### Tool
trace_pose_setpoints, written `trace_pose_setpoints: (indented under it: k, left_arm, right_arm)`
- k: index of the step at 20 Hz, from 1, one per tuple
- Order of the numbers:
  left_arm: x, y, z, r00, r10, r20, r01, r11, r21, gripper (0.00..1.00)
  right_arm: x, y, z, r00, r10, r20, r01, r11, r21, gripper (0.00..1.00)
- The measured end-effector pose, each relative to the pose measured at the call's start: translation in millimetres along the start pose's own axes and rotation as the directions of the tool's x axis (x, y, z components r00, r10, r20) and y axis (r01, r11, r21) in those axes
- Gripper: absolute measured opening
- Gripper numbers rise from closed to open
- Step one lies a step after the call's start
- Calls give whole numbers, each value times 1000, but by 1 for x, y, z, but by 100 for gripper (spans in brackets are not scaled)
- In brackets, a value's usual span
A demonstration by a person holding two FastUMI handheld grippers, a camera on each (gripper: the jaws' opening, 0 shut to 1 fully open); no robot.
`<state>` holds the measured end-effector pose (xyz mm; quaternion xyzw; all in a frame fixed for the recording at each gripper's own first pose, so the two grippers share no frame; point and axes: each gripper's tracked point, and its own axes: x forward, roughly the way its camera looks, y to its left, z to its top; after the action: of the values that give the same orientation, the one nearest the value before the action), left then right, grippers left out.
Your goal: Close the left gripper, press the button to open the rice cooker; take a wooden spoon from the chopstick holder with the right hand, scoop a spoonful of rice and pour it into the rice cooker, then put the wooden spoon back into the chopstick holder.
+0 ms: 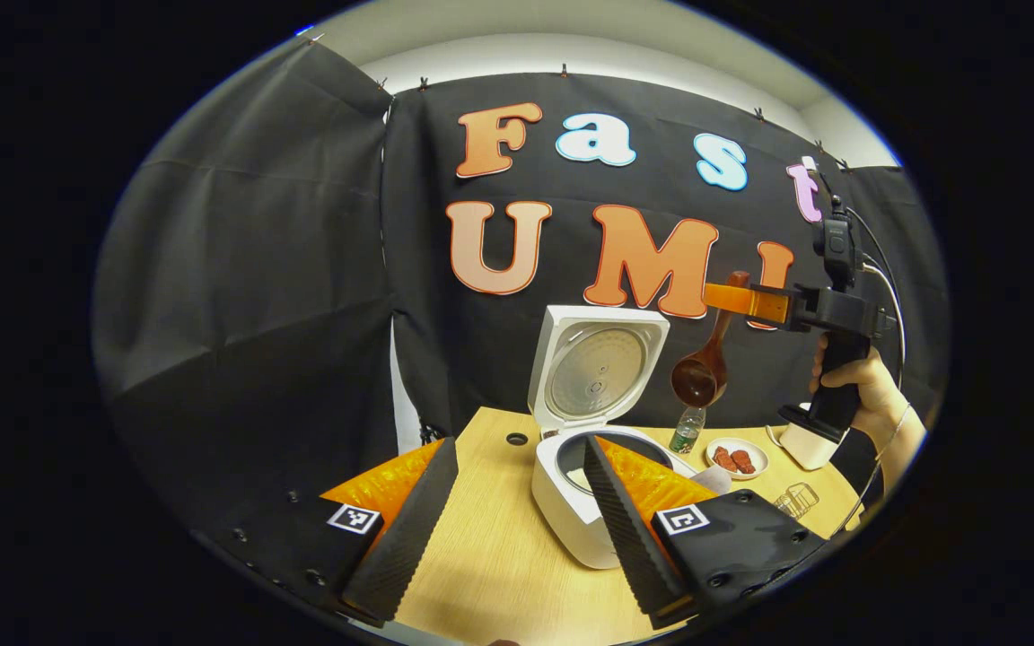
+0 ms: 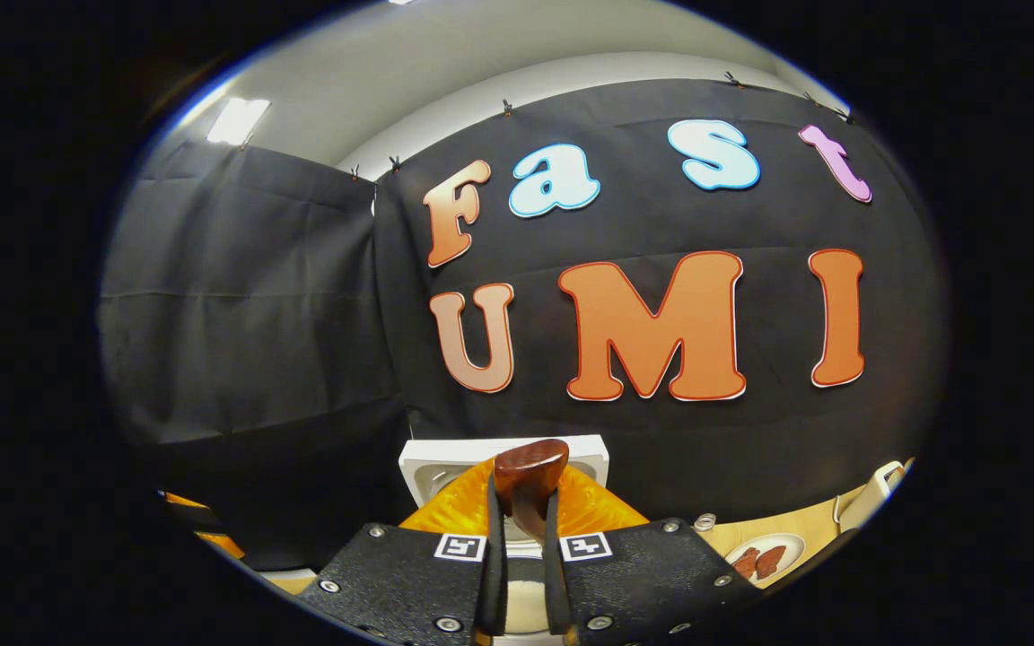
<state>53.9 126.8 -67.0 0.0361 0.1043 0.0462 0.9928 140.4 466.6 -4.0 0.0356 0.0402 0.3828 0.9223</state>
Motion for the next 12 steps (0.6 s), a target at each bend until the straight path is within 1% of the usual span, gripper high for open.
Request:
trace_pose_setpoints:
  k: [2, 4, 8, 12]
  left_arm:
    - [-2, -1, 0, 1000, 4, 3, -4, 1000, 1, 96]
    - [-3, -4, 0, 1000, 6, 5, -6, 1000, -5, 96]
    - [-3, -16, -2, 1000, -6, 0, 6, 1000, -16, 96]
    - [-5, -36, -3, 999, -34, -4, 34, 999, -14, 96]
  right_arm:
    - [-4, -10, 4, 1000, -6, 3, 6, 1000, 25, 16]
    - [-13, -25, 7, 1000, -27, 9, 26, 999, 41, 16]
    - [-38, -68, 9, 996, -87, 11, 86, 993, 76, 16]
    - [-75, -122, -2, 984, -175, 2, 174, 979, 106, 16]
